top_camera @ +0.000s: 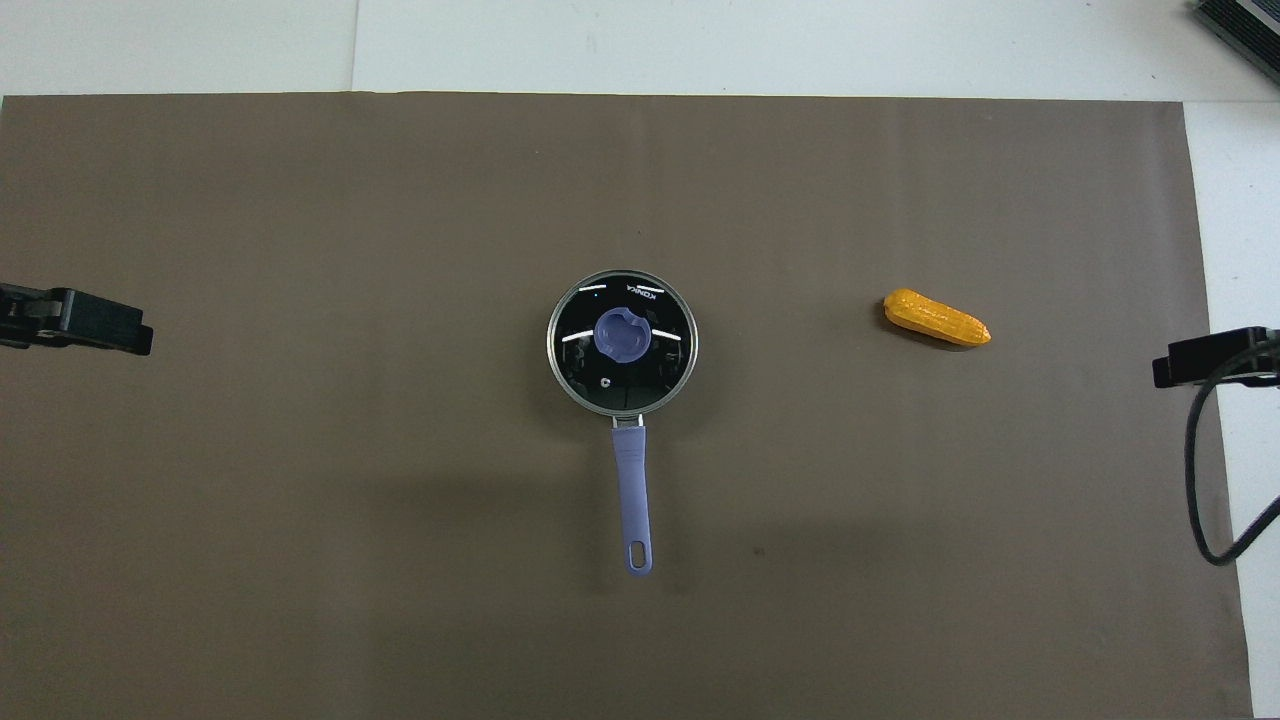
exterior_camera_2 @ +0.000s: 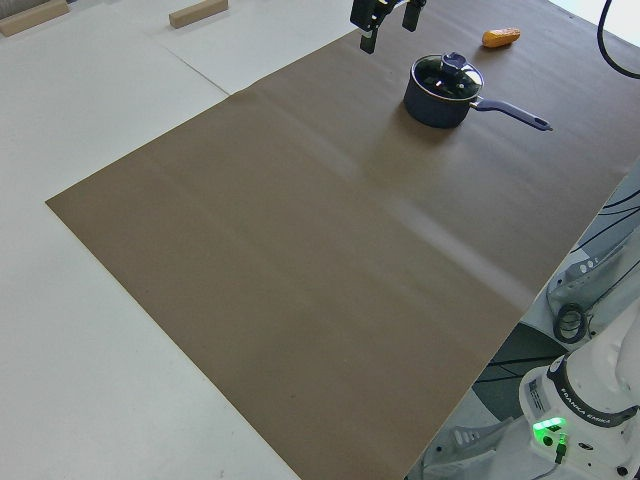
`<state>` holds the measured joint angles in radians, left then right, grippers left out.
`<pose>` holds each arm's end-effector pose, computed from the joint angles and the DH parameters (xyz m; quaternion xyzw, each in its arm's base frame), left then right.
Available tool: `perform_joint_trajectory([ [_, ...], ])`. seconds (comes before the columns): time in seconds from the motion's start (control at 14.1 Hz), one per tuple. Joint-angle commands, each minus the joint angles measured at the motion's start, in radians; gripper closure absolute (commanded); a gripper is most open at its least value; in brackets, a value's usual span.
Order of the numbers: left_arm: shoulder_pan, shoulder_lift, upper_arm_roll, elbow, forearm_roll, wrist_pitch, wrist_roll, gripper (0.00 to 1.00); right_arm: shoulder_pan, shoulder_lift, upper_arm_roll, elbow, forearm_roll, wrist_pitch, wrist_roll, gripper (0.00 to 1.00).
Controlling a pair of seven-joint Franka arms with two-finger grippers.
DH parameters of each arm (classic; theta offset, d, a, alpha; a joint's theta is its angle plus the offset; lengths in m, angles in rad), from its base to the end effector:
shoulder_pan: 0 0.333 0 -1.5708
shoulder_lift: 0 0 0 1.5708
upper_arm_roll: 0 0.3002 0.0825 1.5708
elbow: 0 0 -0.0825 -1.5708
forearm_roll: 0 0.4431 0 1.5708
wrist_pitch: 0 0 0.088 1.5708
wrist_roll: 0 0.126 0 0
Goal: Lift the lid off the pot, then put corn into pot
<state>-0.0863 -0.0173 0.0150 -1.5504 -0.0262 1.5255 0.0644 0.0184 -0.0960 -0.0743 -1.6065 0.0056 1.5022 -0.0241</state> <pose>0.6022 -0.0464 0.6071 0.9976 -0.0683 -0.0038 0.0132 0.5767 -0.0334 0.6219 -0.9998 0.0155 0.0040 0.0065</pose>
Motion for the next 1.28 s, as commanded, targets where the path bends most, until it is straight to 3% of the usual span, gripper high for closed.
perform_joint_trajectory([
  [0.0, -0.022, -0.029, -0.003, -0.03, -0.012, -0.005, 0.012, 0.0, -0.012, -0.005, 0.01, -0.004, -0.016, 0.009, -0.022, 0.0],
  [0.35, -0.122, -0.012, -0.004, -0.031, -0.008, 0.039, -0.038, 0.0, -0.012, -0.005, 0.01, -0.004, -0.016, 0.007, -0.022, 0.0],
  [1.21, -0.329, 0.118, -0.006, -0.028, 0.011, 0.215, -0.325, 0.0, -0.023, -0.008, 0.008, -0.01, -0.016, 0.003, -0.026, 0.0],
])
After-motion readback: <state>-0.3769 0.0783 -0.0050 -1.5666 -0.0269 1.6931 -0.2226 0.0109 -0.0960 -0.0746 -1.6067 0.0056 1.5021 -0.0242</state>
